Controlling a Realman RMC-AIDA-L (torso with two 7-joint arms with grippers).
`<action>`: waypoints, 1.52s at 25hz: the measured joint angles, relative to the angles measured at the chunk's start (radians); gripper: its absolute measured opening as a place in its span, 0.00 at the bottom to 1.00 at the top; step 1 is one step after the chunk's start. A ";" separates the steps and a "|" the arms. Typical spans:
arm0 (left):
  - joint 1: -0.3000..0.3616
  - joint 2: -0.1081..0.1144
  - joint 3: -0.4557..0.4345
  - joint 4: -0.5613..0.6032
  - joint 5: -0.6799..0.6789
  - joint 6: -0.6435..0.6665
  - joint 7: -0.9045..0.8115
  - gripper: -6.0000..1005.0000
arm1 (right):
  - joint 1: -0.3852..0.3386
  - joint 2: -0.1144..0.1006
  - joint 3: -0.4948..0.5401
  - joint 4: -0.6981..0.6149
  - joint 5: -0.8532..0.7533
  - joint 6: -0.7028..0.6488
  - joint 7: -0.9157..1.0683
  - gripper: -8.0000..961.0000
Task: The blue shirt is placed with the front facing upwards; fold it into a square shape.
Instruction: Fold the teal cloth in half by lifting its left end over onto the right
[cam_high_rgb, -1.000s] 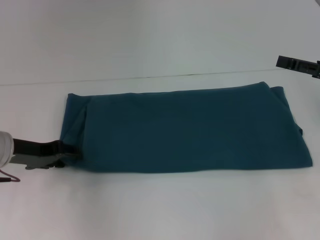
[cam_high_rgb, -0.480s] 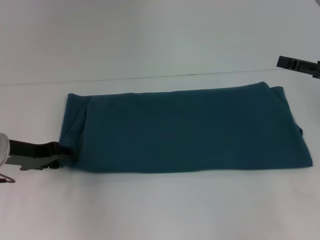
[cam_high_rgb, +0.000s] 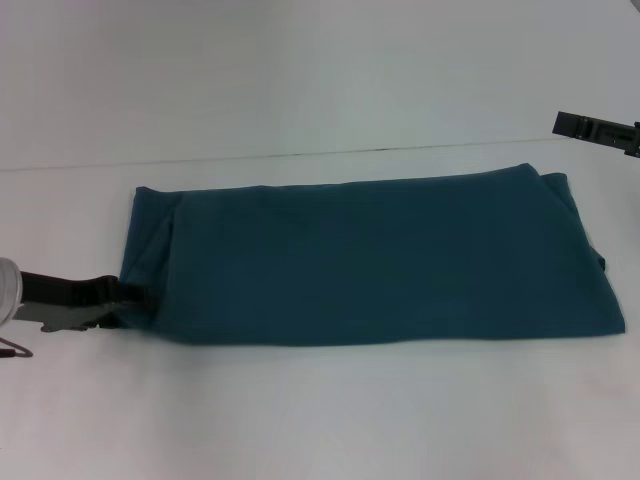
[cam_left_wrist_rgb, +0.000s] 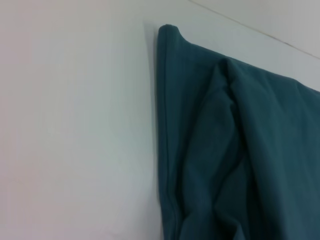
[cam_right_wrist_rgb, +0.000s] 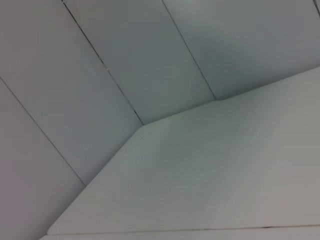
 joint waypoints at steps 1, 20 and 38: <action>0.000 0.000 0.000 -0.001 0.001 0.000 0.000 0.64 | 0.000 0.000 0.000 0.000 0.000 0.000 0.000 0.95; 0.002 -0.006 0.005 0.000 -0.004 0.009 0.057 0.18 | 0.002 0.003 0.000 0.000 0.000 0.004 -0.001 0.95; 0.150 -0.032 -0.013 0.101 -0.170 0.019 0.123 0.07 | -0.010 0.028 0.001 0.011 0.013 0.009 -0.041 0.95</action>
